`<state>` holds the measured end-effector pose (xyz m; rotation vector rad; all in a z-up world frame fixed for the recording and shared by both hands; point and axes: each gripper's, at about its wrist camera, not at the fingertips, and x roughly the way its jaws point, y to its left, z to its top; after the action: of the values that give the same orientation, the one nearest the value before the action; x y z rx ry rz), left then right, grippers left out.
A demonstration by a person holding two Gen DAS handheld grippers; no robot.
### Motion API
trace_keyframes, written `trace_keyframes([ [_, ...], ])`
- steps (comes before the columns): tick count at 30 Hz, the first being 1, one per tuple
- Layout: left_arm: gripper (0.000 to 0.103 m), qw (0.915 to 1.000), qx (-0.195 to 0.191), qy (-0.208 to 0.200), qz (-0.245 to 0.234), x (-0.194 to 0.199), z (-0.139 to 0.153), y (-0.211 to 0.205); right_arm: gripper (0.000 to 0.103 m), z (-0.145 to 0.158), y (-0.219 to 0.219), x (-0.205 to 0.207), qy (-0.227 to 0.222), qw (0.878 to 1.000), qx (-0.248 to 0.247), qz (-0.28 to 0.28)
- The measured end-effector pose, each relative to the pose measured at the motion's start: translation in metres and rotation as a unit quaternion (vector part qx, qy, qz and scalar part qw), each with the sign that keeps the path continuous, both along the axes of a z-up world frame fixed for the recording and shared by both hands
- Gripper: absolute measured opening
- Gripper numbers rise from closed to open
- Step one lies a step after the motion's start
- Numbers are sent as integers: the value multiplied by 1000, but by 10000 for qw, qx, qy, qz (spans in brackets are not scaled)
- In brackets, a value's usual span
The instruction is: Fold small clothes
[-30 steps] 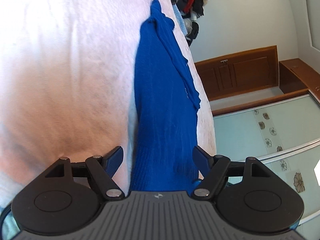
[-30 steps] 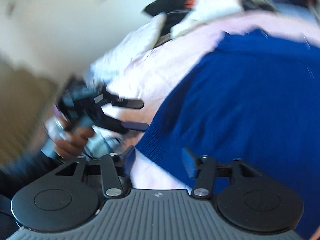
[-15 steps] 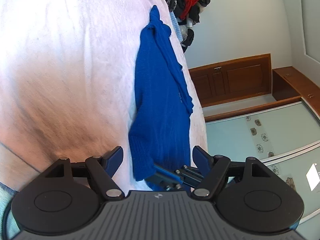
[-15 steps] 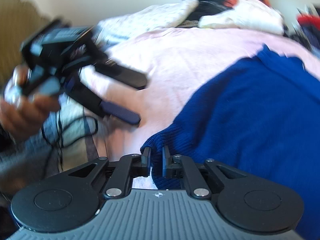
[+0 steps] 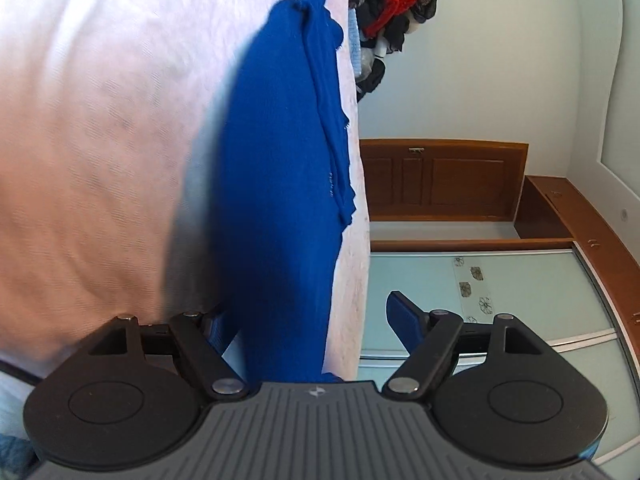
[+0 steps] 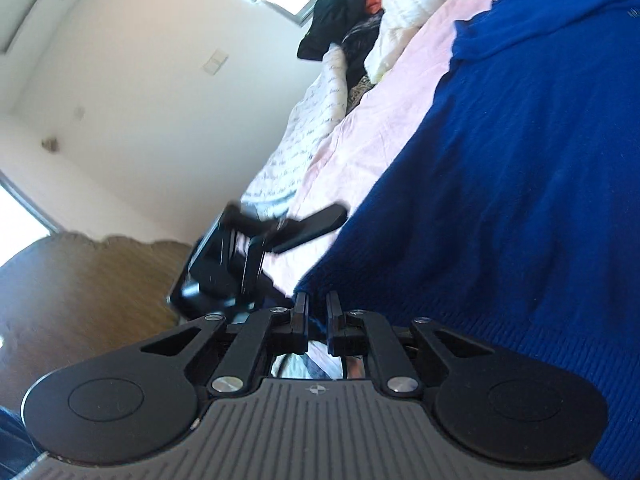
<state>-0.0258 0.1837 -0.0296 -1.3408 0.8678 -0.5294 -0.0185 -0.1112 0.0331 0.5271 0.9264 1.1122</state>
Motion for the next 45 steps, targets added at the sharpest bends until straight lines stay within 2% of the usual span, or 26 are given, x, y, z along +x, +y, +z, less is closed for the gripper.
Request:
trace_keyframes([
  [3, 76, 9996, 266, 5, -21, 0, 4, 4, 27, 5, -7, -3, -53, 9997, -220, -5],
  [4, 72, 9987, 499, 31, 4, -3, 7, 7, 35, 8, -15, -6, -26, 9998, -192, -22],
  [5, 65, 9970, 772, 79, -15, -4, 10, 10, 40, 11, -24, -9, -63, 9998, -173, -53],
  [7, 46, 9915, 1278, 203, -163, -4, 15, 13, 42, 17, -48, -15, -117, 9995, -178, -223],
  [8, 40, 9890, 1447, 204, -231, -5, 16, 13, 48, 19, -63, -17, -83, 9991, -167, -383],
  [9, 30, 9876, 1527, 186, -309, -5, 16, 13, 50, 20, -81, -16, 1, 9979, -143, -630],
  [10, 30, 9866, 1574, 213, -372, -4, 15, 13, 55, 19, -98, -13, 94, 9957, -111, -912],
  [12, 30, 9827, 1772, 204, -496, -4, 14, 9, 56, 17, -141, -13, 305, 9872, -2, -1566],
  [15, 10, 9730, 2221, 161, -602, -1, 17, 1, 57, 7, -201, -15, 763, 9671, 178, -2420],
  [18, 9, 9616, 2652, -75, -706, -3, 28, -6, 59, -4, -236, -16, 1015, 9506, -155, -2931],
  [20, 9, 9569, 2816, -168, -697, -5, 38, -5, 59, -12, -245, -16, 1203, 9452, -449, -3001],
  [24, 9, 9569, 2819, -290, -640, -10, 52, 3, 61, -35, -238, -16, 1524, 9479, -835, -2671],
  [26, 9, 9575, 2794, -298, -650, -11, 54, 4, 64, -38, -231, -16, 1606, 9522, -754, -2486],
  [29, 9, 9578, 2788, -252, -655, -8, 54, 4, 62, -47, -220, -19, 1827, 9574, -490, -2183],
  [31, 9, 9594, 2736, -205, -653, -8, 53, 5, 58, -48, -218, -21, 1879, 9565, -340, -2206],
  [32, 9, 9604, 2704, -195, -652, -5, 52, 4, 40, -50, -218, -20, 1943, 9538, -295, -2272],
  [34, 9, 9606, 2697, -182, -643, -4, 53, 5, 11, -57, -217, -20, 1988, 9507, -253, -2366],
  [37, 9, 9613, 2702, -165, -511, -5, 56, 11, 10, -58, -214, -28, 1729, 9550, -309, -2390],
  [40, 9, 9593, 2774, -282, -444, -5, 66, 14, 10, -45, -219, -33, 1547, 9579, 150, -2415],
  [45, 9, 9641, 2580, -559, -303, 12, 94, 19, 10, -9, -224, -18, 1244, 9625, 602, -2333],
])
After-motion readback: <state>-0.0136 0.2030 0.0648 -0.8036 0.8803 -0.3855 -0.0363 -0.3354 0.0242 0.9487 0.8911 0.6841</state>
